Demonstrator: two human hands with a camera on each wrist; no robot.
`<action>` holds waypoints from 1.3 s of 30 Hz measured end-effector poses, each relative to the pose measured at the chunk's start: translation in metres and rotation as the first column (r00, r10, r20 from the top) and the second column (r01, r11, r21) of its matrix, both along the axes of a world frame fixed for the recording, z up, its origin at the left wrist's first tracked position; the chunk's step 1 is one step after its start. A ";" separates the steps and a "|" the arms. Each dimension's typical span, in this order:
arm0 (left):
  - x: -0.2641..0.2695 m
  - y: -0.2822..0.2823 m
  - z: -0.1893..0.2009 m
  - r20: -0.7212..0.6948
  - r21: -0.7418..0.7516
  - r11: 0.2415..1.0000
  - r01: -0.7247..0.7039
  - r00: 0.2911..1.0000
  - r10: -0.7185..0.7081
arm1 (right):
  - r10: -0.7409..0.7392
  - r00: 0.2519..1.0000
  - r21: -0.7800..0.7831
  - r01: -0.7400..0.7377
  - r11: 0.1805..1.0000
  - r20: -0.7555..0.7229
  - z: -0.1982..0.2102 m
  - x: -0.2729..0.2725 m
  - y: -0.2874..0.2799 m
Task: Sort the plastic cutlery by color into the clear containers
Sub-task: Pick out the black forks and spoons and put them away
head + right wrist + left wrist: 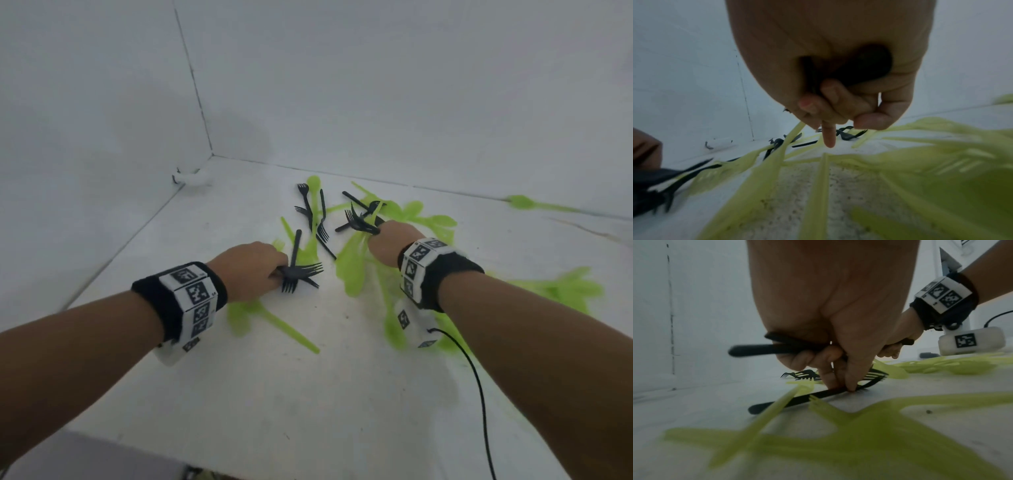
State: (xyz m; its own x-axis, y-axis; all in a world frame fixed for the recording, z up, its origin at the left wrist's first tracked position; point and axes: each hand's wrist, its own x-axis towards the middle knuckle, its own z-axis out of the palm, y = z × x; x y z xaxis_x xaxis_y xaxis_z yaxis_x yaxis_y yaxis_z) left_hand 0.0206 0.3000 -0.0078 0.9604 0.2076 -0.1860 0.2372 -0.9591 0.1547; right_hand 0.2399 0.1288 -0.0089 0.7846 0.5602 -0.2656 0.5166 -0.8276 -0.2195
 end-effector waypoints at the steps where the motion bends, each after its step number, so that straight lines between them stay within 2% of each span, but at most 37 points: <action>1: 0.003 0.000 0.003 0.010 -0.032 0.999 0.003 1.000 -0.002 | -0.018 1.000 0.001 0.018 1.000 0.003 0.000 -0.001 -0.001; 6: 0.019 -0.009 0.013 0.075 -0.180 0.983 -0.048 0.995 0.062 | -0.093 0.996 0.082 0.092 0.992 0.006 -0.001 -0.003 -0.011; 12: 0.037 -0.014 0.021 -0.112 -0.253 0.967 0.028 0.992 -0.058 | -0.241 0.969 0.099 0.245 0.965 -0.049 0.006 0.008 -0.026; 15: 0.040 -0.013 0.026 -0.140 -0.345 0.938 0.034 0.986 -0.087 | -0.360 0.930 0.241 0.366 0.899 -0.068 0.005 0.014 -0.037; 17: 0.039 -0.011 0.031 -0.102 -0.427 0.904 0.006 0.993 -0.054 | -0.385 0.921 0.328 0.381 0.864 -0.054 0.006 0.016 -0.042; 20: 0.034 -0.001 0.032 -0.012 -0.586 0.803 -0.107 0.992 0.123 | -0.260 0.966 0.411 0.234 0.881 0.008 0.010 0.011 -0.033; 24: 0.022 0.017 0.027 -0.019 -0.746 0.615 -0.255 0.932 0.363 | 0.030 0.999 0.372 -0.033 0.928 0.012 0.008 -0.007 0.006; 28: 0.004 0.034 0.027 -0.009 -0.771 0.561 -0.300 0.887 0.462 | 0.183 0.981 0.368 -0.147 0.918 -0.065 -0.001 -0.032 0.044; 30: -0.007 0.045 0.024 0.009 -0.785 0.533 -0.316 0.854 0.520 | 0.269 0.961 0.337 -0.232 0.913 -0.067 -0.004 -0.045 0.059; 32: -0.018 0.060 0.018 0.027 -0.814 0.472 -0.340 0.789 0.614 | 0.388 0.921 0.295 -0.363 0.884 -0.030 -0.004 -0.056 0.070; 35: -0.032 0.076 0.010 -0.002 -0.866 0.343 -0.363 0.690 0.724 | 0.596 0.803 0.110 -0.592 0.798 -0.001 0.000 -0.068 0.082; 37: -0.037 0.081 0.008 -0.051 -0.878 0.297 -0.376 0.691 0.721 | 0.653 0.756 -0.012 -0.654 0.757 -0.037 0.005 -0.071 0.086; 39: -0.038 0.085 0.005 -0.072 -0.873 0.297 -0.386 0.706 0.705 | 0.674 0.737 -0.062 -0.676 0.734 -0.053 0.008 -0.071 0.088</action>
State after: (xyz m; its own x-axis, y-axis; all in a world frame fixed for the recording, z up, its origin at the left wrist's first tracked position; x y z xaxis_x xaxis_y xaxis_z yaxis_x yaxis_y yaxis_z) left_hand -0.0175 0.3849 -0.0025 0.7082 0.6186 -0.3403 0.4459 -0.0182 0.8949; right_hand 0.1687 0.2167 -0.0012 0.2003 0.9184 -0.3412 0.9407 -0.2776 -0.1949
